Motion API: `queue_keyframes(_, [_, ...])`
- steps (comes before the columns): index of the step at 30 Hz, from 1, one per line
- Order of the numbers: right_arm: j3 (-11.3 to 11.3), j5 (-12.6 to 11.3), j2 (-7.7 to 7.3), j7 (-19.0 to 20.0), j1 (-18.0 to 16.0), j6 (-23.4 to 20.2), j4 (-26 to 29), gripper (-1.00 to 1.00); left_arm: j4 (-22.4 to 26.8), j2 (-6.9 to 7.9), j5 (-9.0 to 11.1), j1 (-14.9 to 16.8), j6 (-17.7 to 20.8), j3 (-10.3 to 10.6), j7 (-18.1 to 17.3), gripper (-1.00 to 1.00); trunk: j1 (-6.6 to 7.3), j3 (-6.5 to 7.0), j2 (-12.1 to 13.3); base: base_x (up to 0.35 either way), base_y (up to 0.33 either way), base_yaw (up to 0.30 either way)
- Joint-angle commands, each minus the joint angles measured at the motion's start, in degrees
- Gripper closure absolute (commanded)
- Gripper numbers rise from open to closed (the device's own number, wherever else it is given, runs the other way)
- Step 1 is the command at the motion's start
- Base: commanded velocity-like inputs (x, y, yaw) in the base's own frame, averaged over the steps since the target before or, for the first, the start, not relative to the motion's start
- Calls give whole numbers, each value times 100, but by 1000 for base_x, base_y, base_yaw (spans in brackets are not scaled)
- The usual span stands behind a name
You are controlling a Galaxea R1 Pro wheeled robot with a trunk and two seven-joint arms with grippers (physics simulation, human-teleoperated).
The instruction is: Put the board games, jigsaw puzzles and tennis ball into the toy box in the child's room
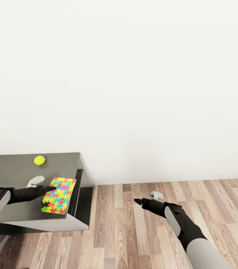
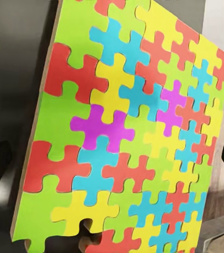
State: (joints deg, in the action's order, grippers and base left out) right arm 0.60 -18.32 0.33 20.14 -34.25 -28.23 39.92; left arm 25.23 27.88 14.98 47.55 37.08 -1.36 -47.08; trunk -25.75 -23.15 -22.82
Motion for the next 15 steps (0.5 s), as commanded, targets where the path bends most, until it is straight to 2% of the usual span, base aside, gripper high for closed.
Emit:
queue_keyframes(1, [1,-31,-3,-5,-2,-34,7,-100,0,-1,10,2,38,-14,-15,-100,-3,-9,-10,0,0,0])
queue_keyframes(15, [-2,-31,-7,-2,-2,-34,7,-100,2,-43,15,1,45,-14,-25,-100,-3,-9,-10,0,0,0])
